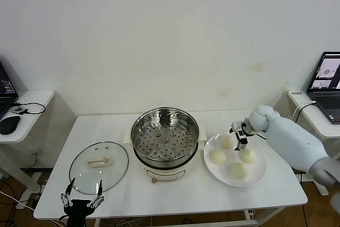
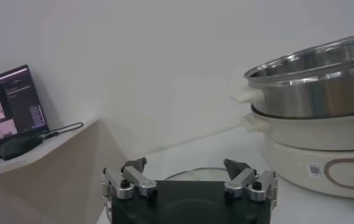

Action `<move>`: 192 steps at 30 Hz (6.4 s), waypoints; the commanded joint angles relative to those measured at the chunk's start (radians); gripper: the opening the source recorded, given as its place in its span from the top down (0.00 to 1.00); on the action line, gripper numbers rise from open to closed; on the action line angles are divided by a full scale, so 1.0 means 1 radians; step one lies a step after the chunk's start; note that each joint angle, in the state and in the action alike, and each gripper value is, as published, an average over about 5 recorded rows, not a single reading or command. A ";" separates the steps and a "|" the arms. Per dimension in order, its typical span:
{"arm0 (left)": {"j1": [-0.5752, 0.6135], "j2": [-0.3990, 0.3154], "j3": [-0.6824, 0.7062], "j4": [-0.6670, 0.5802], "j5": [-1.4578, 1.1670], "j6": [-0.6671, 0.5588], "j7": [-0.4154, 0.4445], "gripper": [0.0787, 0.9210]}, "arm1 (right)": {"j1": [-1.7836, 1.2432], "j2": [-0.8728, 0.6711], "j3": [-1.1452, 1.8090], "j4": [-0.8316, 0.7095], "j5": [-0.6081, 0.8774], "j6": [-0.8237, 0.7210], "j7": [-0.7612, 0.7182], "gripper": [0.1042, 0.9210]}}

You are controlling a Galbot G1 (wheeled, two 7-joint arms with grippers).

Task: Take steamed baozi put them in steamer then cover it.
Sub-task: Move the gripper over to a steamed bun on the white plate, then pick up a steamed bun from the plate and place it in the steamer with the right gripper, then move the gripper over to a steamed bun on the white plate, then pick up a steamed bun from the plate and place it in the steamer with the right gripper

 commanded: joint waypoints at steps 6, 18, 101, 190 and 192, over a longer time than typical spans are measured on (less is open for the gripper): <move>-0.001 -0.001 -0.001 0.003 0.003 -0.002 -0.002 0.12 | 0.016 0.059 -0.019 -0.056 -0.015 -0.003 -0.001 0.17; -0.002 -0.003 0.000 0.001 0.003 -0.005 -0.005 0.12 | 0.023 0.010 -0.033 -0.007 -0.005 -0.005 -0.014 0.36; -0.017 0.008 0.004 -0.009 -0.056 -0.012 0.016 0.12 | 0.599 0.364 -0.603 0.158 0.369 0.322 0.016 0.12; -0.015 0.043 -0.036 -0.013 -0.057 0.014 0.027 0.12 | 0.078 -0.116 -0.233 0.344 0.210 -0.224 -0.017 0.35; -0.014 0.044 -0.036 -0.015 -0.057 0.014 0.027 0.12 | 0.126 -0.145 -0.242 0.383 0.233 -0.231 -0.028 0.36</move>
